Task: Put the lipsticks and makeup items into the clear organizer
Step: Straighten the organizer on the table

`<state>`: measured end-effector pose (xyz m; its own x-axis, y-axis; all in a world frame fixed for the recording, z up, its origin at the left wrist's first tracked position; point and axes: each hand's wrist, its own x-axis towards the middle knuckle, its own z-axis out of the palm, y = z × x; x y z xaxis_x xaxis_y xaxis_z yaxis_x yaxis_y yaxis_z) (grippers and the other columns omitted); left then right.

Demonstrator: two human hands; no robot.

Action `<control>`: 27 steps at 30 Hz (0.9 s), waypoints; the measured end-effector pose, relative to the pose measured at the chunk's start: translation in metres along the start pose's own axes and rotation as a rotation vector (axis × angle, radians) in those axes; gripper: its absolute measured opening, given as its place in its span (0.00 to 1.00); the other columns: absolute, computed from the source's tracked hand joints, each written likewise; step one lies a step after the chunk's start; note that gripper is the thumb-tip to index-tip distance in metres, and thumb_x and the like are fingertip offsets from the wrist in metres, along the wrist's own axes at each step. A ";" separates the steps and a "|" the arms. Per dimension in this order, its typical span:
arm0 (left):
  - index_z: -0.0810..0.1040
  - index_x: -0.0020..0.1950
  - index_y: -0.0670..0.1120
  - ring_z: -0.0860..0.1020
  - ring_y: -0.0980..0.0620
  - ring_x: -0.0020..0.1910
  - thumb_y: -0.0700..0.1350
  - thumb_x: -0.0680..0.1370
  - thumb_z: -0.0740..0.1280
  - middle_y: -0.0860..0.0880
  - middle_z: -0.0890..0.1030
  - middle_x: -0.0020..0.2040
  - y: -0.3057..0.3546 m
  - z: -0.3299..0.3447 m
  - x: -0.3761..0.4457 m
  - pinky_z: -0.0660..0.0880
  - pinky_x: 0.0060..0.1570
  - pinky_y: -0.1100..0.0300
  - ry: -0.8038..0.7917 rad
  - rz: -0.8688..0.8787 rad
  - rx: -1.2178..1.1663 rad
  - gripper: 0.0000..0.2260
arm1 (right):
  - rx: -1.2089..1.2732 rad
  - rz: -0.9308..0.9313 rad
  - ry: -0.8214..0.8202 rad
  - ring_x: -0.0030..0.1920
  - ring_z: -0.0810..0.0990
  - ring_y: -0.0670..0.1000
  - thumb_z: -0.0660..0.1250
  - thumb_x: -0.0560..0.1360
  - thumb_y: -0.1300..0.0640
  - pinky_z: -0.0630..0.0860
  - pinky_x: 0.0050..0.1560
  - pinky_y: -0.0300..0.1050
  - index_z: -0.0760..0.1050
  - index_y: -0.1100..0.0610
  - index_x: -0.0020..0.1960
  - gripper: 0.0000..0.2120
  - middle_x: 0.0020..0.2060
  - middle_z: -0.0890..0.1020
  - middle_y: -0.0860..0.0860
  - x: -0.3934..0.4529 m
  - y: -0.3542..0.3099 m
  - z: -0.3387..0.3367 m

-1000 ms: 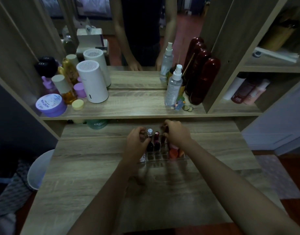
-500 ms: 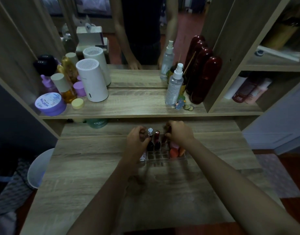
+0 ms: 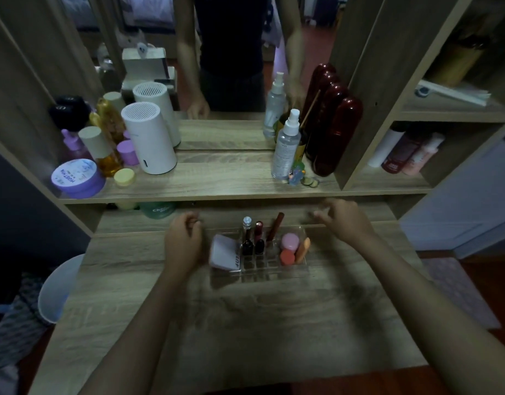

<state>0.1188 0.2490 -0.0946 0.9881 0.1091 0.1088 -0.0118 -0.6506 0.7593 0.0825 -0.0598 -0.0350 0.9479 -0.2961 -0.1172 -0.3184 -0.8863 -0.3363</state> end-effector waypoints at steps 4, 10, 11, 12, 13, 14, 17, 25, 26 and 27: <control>0.78 0.59 0.36 0.78 0.39 0.56 0.35 0.77 0.62 0.35 0.81 0.56 -0.028 -0.011 -0.004 0.75 0.58 0.47 -0.121 -0.200 0.017 0.12 | 0.176 0.113 -0.071 0.49 0.84 0.59 0.65 0.77 0.61 0.78 0.49 0.49 0.82 0.64 0.50 0.08 0.48 0.85 0.63 -0.011 0.033 0.020; 0.74 0.61 0.32 0.79 0.56 0.27 0.33 0.78 0.61 0.40 0.78 0.38 -0.038 0.003 -0.027 0.77 0.28 0.66 -0.359 -0.588 -0.418 0.12 | 0.622 0.338 -0.349 0.19 0.77 0.49 0.62 0.78 0.67 0.70 0.16 0.32 0.78 0.61 0.54 0.08 0.32 0.79 0.59 -0.039 0.040 0.072; 0.74 0.60 0.31 0.79 0.57 0.26 0.32 0.77 0.62 0.40 0.78 0.38 -0.037 0.005 -0.029 0.77 0.29 0.66 -0.380 -0.598 -0.439 0.12 | 0.682 0.349 -0.373 0.17 0.76 0.48 0.60 0.79 0.69 0.69 0.16 0.32 0.76 0.63 0.57 0.10 0.30 0.77 0.58 -0.041 0.037 0.076; 0.75 0.60 0.31 0.80 0.55 0.28 0.32 0.77 0.63 0.38 0.79 0.41 -0.036 0.008 -0.031 0.78 0.31 0.64 -0.391 -0.590 -0.448 0.12 | 0.723 0.354 -0.384 0.15 0.75 0.46 0.58 0.79 0.70 0.69 0.15 0.32 0.75 0.65 0.59 0.11 0.29 0.76 0.58 -0.043 0.034 0.079; 0.75 0.60 0.31 0.80 0.51 0.33 0.32 0.76 0.64 0.36 0.80 0.44 -0.035 0.010 -0.033 0.77 0.35 0.62 -0.387 -0.578 -0.450 0.13 | 0.738 0.352 -0.377 0.15 0.75 0.44 0.58 0.79 0.70 0.68 0.15 0.32 0.75 0.67 0.59 0.11 0.29 0.76 0.58 -0.045 0.033 0.082; 0.76 0.59 0.31 0.78 0.47 0.37 0.32 0.75 0.65 0.36 0.80 0.46 -0.035 0.011 -0.034 0.75 0.38 0.60 -0.372 -0.570 -0.454 0.13 | 0.734 0.345 -0.356 0.15 0.74 0.44 0.58 0.79 0.70 0.68 0.15 0.32 0.76 0.70 0.58 0.11 0.29 0.76 0.58 -0.046 0.032 0.084; 0.79 0.57 0.32 0.77 0.46 0.44 0.31 0.73 0.67 0.35 0.81 0.48 -0.036 0.015 -0.035 0.74 0.40 0.58 -0.338 -0.575 -0.500 0.13 | 0.668 0.314 -0.293 0.20 0.75 0.46 0.59 0.79 0.67 0.69 0.19 0.35 0.79 0.70 0.51 0.11 0.32 0.78 0.60 -0.048 0.030 0.088; 0.81 0.54 0.34 0.79 0.48 0.40 0.33 0.71 0.69 0.38 0.83 0.46 -0.040 0.019 -0.038 0.76 0.43 0.55 -0.298 -0.558 -0.501 0.12 | 0.547 0.235 -0.158 0.25 0.77 0.54 0.63 0.77 0.64 0.73 0.29 0.42 0.82 0.69 0.39 0.14 0.31 0.83 0.66 -0.046 0.034 0.098; 0.82 0.54 0.34 0.79 0.48 0.39 0.32 0.71 0.69 0.38 0.83 0.45 -0.038 0.020 -0.038 0.76 0.42 0.54 -0.293 -0.560 -0.507 0.12 | 0.529 0.218 -0.147 0.26 0.77 0.54 0.63 0.77 0.64 0.73 0.31 0.43 0.83 0.69 0.39 0.14 0.32 0.84 0.66 -0.046 0.035 0.098; 0.82 0.53 0.35 0.79 0.48 0.39 0.32 0.70 0.70 0.38 0.83 0.45 -0.036 0.021 -0.039 0.77 0.44 0.52 -0.290 -0.565 -0.511 0.12 | 0.513 0.201 -0.135 0.25 0.76 0.53 0.64 0.77 0.63 0.74 0.32 0.44 0.83 0.69 0.39 0.13 0.32 0.84 0.66 -0.046 0.036 0.098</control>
<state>0.0837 0.2526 -0.1394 0.8657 0.0737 -0.4952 0.5006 -0.1252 0.8566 0.0270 -0.0430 -0.1334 0.8703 -0.3626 -0.3332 -0.4857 -0.5208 -0.7020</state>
